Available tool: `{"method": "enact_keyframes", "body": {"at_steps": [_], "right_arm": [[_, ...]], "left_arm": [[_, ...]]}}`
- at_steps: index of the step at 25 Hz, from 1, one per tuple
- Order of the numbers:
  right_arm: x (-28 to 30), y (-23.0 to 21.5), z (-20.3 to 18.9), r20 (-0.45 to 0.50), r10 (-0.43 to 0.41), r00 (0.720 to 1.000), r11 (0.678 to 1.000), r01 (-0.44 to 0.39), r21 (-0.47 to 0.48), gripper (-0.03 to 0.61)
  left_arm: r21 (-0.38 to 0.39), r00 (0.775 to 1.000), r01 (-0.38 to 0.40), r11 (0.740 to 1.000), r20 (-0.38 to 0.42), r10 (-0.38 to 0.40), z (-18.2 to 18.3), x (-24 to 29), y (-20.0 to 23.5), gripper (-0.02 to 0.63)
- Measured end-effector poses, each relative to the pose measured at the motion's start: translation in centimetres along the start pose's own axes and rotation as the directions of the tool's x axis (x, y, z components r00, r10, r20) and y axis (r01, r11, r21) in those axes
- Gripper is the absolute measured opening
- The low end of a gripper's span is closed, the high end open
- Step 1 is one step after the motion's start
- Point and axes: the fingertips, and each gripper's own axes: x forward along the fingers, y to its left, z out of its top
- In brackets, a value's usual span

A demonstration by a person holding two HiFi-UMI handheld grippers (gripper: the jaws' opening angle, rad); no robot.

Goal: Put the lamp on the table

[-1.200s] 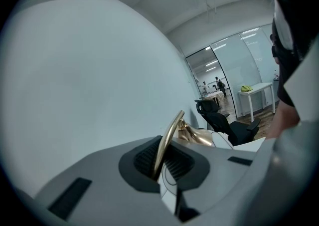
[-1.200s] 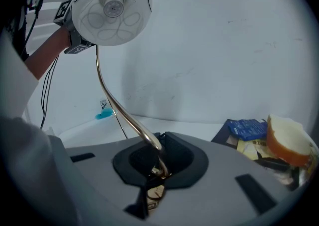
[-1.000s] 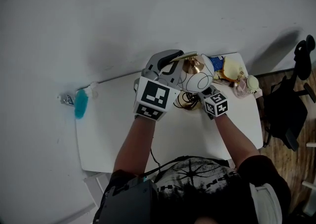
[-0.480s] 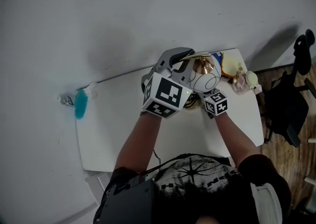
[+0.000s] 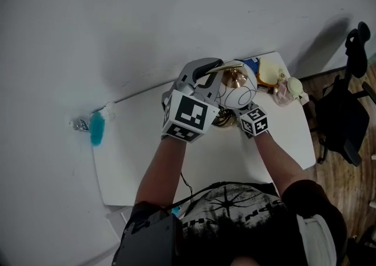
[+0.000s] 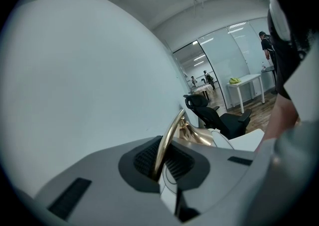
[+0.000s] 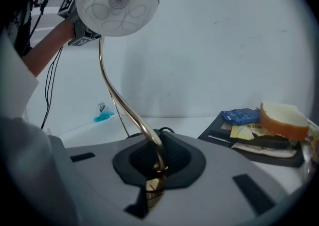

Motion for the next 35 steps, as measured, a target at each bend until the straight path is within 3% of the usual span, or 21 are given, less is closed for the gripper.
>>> {"method": "enact_keyframes", "body": {"at_steps": [10, 15, 19, 24, 35], "right_arm": [[0.1, -0.3, -0.1, -0.024, -0.009, 1.000, 1.000, 0.008, -0.011, 0.023], [-0.3, -0.3, -0.2, -0.042, -0.011, 0.999, 1.000, 0.011, -0.008, 0.097], [-0.3, 0.4, -0.2, -0.066, 0.008, 0.998, 1.000, -0.009, -0.025, 0.155], [-0.6, 0.5, -0.4, -0.078, -0.004, 0.997, 1.000, 0.002, -0.022, 0.192], [-2.9, -0.1, 0.6, -0.060, -0.028, 0.998, 0.999, 0.027, -0.017, 0.196]], "left_arm": [[0.023, 1.000, 0.015, 1.000, -0.018, -0.014, 0.2, 0.2, -0.3, 0.015], [0.071, 0.998, 0.005, 0.997, -0.066, 0.000, 0.0, -0.1, -0.4, 0.020], [0.110, 0.994, -0.039, 0.993, -0.097, 0.050, 0.0, -0.4, 0.4, 0.108], [0.093, 0.995, -0.024, 0.995, -0.093, 0.032, 0.7, -1.1, 0.2, 0.179], [0.097, 0.992, -0.045, 0.994, -0.117, 0.056, 0.7, -2.9, -0.5, 0.187]]}}
